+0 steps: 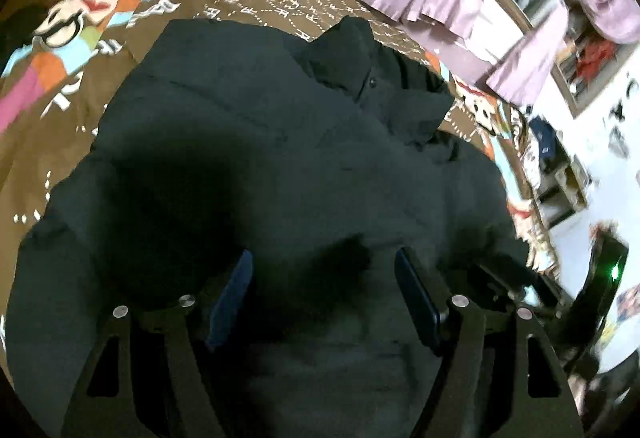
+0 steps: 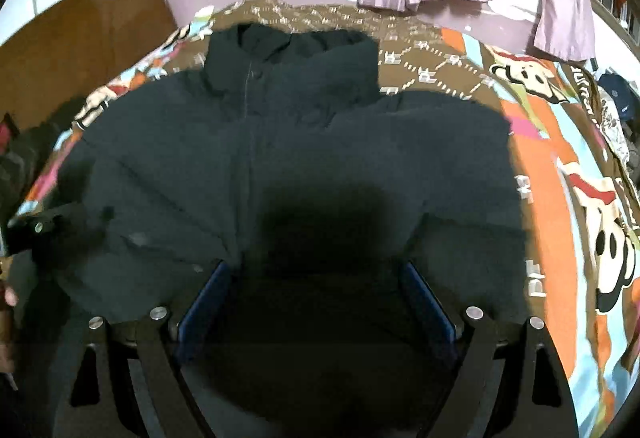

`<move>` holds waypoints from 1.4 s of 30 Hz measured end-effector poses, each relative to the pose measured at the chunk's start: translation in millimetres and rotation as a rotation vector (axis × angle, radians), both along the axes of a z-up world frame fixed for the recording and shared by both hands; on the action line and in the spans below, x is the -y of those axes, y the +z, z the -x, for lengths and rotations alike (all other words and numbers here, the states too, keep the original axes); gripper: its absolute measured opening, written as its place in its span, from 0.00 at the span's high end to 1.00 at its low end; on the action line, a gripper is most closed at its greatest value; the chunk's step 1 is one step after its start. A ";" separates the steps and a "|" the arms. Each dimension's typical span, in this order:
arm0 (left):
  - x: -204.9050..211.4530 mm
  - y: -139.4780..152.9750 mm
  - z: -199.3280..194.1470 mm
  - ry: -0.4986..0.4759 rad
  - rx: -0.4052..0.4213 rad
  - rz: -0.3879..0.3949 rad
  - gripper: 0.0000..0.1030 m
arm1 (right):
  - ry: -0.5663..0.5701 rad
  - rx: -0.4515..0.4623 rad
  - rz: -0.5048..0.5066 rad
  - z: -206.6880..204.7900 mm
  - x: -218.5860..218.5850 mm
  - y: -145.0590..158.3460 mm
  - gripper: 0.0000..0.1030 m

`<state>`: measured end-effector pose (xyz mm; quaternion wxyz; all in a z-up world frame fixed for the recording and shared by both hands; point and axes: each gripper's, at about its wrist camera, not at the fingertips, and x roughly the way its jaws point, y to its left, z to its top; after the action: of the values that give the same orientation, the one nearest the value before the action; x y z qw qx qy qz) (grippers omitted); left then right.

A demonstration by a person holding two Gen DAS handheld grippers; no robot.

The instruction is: Fold large clothes

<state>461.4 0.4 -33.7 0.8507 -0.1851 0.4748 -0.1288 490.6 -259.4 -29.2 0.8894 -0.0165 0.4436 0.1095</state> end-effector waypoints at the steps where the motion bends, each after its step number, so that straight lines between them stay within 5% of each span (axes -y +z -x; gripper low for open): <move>1: 3.1 7.7 1.6 0.000 -0.001 -0.025 0.34 | 0.002 0.015 0.007 3.5 3.1 9.1 0.15; 4: 12.2 33.3 10.9 -0.011 0.018 -0.119 0.32 | 0.015 0.053 0.004 17.4 14.7 36.4 0.12; 9: 28.2 80.0 55.4 0.014 0.048 -0.212 0.05 | 0.011 0.085 -0.034 54.1 37.0 81.5 0.06; 15: 40.7 127.4 116.7 0.020 0.107 -0.263 0.02 | -0.015 0.059 -0.102 100.6 55.0 126.7 0.00; 24: 14.5 205.3 188.0 0.097 0.116 -0.200 0.02 | -0.017 0.109 -0.132 165.2 48.6 207.5 0.00; 29: 13.3 238.8 210.5 0.066 0.109 -0.303 0.02 | 0.003 0.157 -0.141 184.3 35.9 236.3 0.00; 36: -3.7 224.4 184.5 0.049 0.160 -0.359 0.02 | 0.021 0.216 -0.086 146.1 7.8 219.6 0.00; 42: -19.7 174.2 103.6 0.035 0.226 -0.392 0.02 | -0.002 0.270 -0.033 58.1 -1.4 182.3 0.00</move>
<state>357.8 20.1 140.5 0.9203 -0.0088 0.3890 -0.0392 432.5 -258.0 153.1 0.9412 -0.0159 0.3179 0.1127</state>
